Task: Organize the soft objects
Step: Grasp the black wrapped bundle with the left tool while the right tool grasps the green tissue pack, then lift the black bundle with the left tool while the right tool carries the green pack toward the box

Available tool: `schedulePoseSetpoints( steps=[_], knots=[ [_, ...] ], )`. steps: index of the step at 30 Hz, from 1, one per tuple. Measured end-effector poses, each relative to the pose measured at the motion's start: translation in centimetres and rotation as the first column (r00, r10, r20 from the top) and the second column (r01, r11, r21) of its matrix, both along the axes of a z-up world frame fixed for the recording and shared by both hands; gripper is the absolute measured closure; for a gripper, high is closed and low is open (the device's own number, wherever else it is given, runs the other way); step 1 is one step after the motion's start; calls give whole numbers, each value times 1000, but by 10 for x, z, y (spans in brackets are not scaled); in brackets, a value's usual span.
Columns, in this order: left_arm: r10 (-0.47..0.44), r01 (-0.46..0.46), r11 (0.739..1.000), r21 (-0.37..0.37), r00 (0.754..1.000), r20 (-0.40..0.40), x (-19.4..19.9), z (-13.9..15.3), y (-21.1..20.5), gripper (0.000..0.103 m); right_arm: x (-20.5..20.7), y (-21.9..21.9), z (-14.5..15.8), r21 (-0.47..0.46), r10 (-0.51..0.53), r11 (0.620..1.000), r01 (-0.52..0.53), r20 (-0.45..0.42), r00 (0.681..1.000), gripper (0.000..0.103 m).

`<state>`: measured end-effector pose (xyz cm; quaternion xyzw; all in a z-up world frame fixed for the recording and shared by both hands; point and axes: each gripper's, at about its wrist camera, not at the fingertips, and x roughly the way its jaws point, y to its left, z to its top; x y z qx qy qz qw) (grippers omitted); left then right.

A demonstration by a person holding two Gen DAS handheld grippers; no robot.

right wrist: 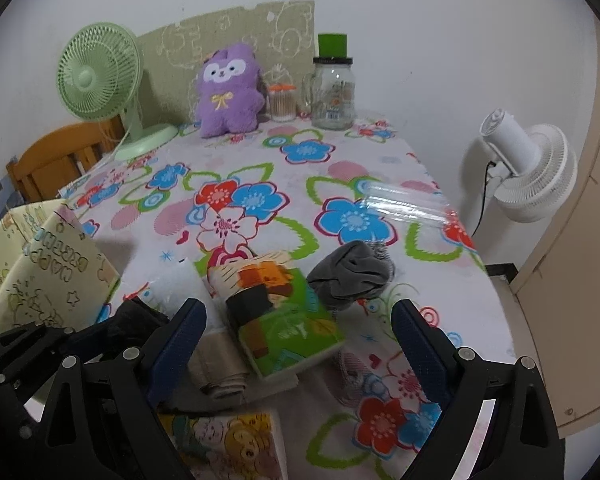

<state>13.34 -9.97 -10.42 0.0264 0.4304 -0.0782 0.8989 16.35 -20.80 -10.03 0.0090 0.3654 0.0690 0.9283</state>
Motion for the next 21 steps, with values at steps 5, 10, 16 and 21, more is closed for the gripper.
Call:
schedulePoseSetpoints(
  steps=[5,10,16,21],
  knots=[
    [-5,5,1000,-21,1000,-9,4,-3,4,62,11,0,-10,-2,-10,1000,10,-32,999,8],
    [-12,12,1000,-14,1000,-9,6,-5,3,62,17,-3,-17,5,-22,1000,22,-62,998,21],
    [-13,13,1000,-13,1000,-6,6,-6,3,63,19,-4,-23,56,0,998,6,-101,995,39],
    [-8,8,1000,-13,1000,5,3,-3,4,65,11,-2,-15,42,1,999,1,-64,998,43]
  ],
)
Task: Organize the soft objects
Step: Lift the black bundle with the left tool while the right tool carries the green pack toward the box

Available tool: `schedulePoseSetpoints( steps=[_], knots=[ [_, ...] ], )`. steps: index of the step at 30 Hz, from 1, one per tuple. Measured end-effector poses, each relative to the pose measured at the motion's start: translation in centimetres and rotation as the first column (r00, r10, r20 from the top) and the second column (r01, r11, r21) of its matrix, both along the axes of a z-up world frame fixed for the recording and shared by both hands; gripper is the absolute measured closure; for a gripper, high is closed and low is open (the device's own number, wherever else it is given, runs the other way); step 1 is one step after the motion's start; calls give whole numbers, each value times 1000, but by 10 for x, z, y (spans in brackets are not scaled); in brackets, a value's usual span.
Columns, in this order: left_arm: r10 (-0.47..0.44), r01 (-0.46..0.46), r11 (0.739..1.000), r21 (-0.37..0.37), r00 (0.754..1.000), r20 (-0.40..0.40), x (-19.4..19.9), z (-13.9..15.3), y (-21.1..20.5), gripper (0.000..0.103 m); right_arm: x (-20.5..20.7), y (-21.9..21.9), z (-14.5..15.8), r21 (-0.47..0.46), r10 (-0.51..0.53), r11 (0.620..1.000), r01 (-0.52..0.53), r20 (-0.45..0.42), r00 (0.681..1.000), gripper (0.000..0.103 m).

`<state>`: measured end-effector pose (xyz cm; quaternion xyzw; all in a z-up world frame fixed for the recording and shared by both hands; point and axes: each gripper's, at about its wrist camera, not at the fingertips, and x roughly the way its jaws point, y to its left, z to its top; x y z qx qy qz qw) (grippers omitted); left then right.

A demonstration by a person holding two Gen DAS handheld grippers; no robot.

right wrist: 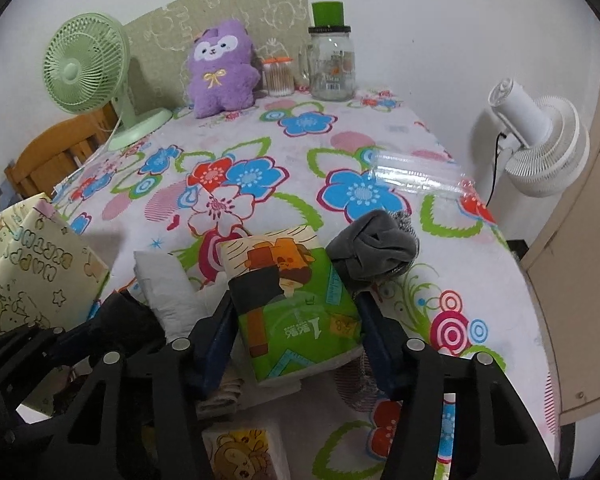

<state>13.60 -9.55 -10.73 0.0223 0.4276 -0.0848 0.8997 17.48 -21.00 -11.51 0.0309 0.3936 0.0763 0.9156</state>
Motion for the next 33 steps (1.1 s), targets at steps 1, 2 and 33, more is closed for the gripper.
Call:
schedulePoseSetpoints(
  steps=[1,2,33],
  knots=[
    [2,-2,1000,0,1000,4,-2,1,0,65,-1,0,1,-1,0,1000,0,6,1000,43],
    [3,-3,1000,0,1000,7,-3,3,1,65,-3,1,4,-4,1,1000,-1,15,1000,43],
    [-7,2,1000,26,982,191,-73,60,-4,67,-87,-2,71,-8,-42,999,44,183,982,43]
  ],
)
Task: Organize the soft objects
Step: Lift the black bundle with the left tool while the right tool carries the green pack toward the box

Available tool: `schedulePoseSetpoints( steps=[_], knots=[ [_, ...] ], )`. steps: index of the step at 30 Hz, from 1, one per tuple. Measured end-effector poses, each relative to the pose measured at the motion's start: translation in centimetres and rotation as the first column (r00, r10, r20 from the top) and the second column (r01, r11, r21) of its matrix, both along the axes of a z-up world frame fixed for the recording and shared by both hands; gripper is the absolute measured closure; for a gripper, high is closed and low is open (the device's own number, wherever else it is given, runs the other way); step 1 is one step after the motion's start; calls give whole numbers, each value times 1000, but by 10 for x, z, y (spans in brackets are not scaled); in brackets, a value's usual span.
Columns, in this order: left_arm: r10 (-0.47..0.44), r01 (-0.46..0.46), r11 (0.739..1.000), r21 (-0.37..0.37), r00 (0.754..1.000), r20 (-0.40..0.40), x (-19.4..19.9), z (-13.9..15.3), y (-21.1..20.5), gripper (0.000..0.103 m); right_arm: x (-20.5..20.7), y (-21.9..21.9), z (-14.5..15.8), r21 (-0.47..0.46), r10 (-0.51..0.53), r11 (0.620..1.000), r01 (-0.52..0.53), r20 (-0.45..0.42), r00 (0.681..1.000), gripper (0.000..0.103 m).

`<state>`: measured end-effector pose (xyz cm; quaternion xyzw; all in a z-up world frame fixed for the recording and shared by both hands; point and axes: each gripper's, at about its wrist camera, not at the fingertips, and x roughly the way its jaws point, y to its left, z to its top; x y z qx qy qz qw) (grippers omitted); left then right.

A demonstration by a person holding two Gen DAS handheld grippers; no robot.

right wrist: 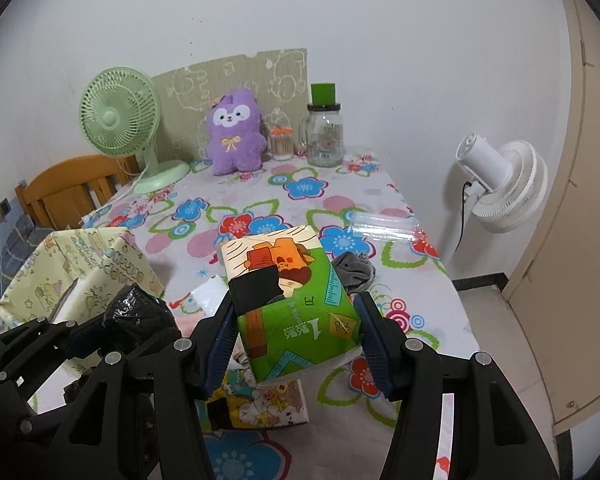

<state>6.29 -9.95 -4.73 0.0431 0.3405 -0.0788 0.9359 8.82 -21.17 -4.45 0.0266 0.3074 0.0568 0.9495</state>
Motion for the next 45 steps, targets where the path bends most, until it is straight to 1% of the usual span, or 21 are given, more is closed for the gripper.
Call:
schedulePoseSetpoints(
  steps=[11,20,25,32,45],
  knots=[
    [-12,12,1000,0,999,46,-19,21,4,67,-28,3,23,-8,-19,1000,19,48,999,43],
    [-22,21,1000,11,997,69,-25,36,11,67,-40,12,41,-17,-30,999,31,79,996,42],
    [-16,14,1000,20,997,77,-24,43,18,67,-42,18,50,-18,-35,999,37,87,996,42],
    [-12,11,1000,12,996,85,-20,52,32,67,-39,32,61,-27,-34,999,36,86,996,42],
    [2,-4,1000,26,997,79,-7,57,67,67,-27,74,72,-43,12,999,-9,84,996,42]
  ],
)
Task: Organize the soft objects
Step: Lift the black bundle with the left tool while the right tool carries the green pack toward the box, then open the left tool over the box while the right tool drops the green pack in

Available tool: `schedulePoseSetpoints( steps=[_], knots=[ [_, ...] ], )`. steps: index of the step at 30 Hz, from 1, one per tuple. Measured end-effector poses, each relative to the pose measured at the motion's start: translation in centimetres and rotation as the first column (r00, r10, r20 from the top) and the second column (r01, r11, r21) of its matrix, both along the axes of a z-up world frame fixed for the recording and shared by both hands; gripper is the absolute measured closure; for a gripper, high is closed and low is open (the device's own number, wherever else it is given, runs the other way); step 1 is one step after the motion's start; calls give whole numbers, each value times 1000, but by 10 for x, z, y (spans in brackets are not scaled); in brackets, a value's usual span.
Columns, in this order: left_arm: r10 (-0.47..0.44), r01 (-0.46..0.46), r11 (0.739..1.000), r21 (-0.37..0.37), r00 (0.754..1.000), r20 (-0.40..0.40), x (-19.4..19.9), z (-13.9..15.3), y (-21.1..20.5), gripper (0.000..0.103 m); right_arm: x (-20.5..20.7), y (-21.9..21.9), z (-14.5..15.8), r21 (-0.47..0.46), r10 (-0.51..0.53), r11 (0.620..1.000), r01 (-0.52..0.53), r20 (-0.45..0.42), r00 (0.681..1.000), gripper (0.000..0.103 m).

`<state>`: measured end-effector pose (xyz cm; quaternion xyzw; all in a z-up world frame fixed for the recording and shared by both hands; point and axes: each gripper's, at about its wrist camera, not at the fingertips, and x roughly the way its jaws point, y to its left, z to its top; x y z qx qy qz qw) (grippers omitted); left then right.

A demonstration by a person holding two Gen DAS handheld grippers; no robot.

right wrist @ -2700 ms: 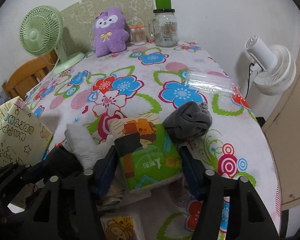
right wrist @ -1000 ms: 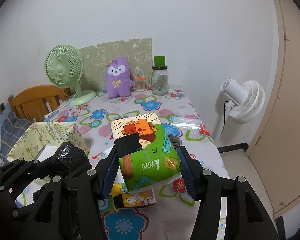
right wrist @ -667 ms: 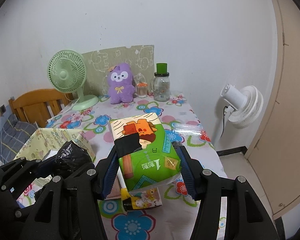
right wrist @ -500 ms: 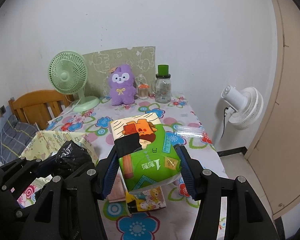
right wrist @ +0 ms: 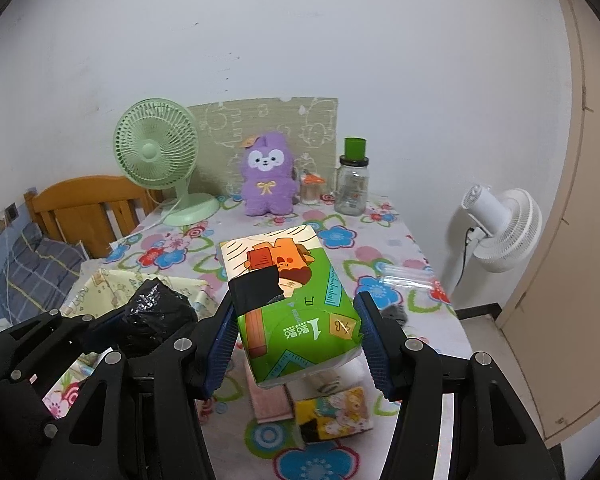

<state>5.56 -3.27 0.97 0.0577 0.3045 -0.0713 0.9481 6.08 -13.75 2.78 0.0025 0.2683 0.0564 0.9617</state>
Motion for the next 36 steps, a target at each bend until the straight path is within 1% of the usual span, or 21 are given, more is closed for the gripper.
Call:
schedulePoseSetpoints(
  steps=[8,18,23,36],
  knots=[
    [26,-26,1000,-1,1000,-17,8,-5,25,67,11,28,-1,-12,32,999,-32,-16,999,42],
    [41,-41,999,6,998,-45,22,-13,55,66,28,59,-9,1,60,998,-60,-50,997,42],
    [55,-55,998,2,996,-64,33,-21,70,66,37,76,-15,-1,74,997,-74,-73,995,42],
    [108,-109,994,1,986,-125,57,-44,106,66,63,116,-35,8,149,989,-149,-137,979,42]
  ],
)
